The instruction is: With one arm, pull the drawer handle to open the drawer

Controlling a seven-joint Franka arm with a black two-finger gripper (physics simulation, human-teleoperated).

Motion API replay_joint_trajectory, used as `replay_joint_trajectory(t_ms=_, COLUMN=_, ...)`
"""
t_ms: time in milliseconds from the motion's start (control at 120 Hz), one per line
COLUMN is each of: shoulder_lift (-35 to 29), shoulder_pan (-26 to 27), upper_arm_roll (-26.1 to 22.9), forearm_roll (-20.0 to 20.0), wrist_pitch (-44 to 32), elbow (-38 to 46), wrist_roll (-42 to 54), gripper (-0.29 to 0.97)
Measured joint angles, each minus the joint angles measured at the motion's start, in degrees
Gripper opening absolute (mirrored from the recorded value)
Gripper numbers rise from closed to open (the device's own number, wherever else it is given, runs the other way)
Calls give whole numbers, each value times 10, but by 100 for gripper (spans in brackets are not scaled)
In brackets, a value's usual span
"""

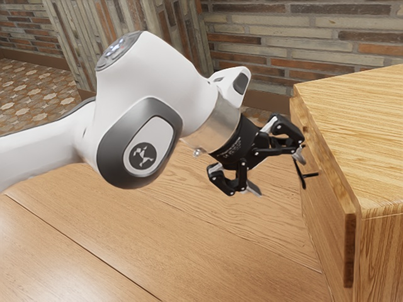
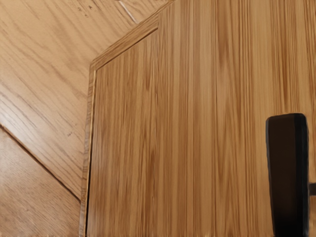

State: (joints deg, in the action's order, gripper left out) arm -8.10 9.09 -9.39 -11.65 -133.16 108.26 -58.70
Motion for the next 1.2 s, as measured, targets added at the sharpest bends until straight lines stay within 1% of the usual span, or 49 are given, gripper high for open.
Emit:
replay_joint_trajectory(t_ms=200, shoulder_lift=-42, shoulder_pan=0, upper_arm_roll=9, forearm_roll=1, wrist_pitch=1, elbow=39, wrist_roll=-1, gripper=66)
replay_joint_trajectory(t_ms=350, shoulder_lift=-62, shoulder_pan=-1, upper_arm_roll=15, forearm_roll=1, wrist_pitch=1, elbow=60, wrist_roll=-2, gripper=66)
replay_joint_trajectory(t_ms=933, shoulder_lift=-185, shoulder_pan=0, upper_arm_roll=55, forearm_roll=1, wrist_pitch=0, elbow=177, wrist_roll=-3, gripper=66)
replay_joint_trajectory(t_ms=1200, shoulder_lift=-232, shoulder_pan=0, upper_arm_roll=66, forearm_roll=0, wrist_pitch=0, elbow=217, wrist_roll=-3, gripper=66)
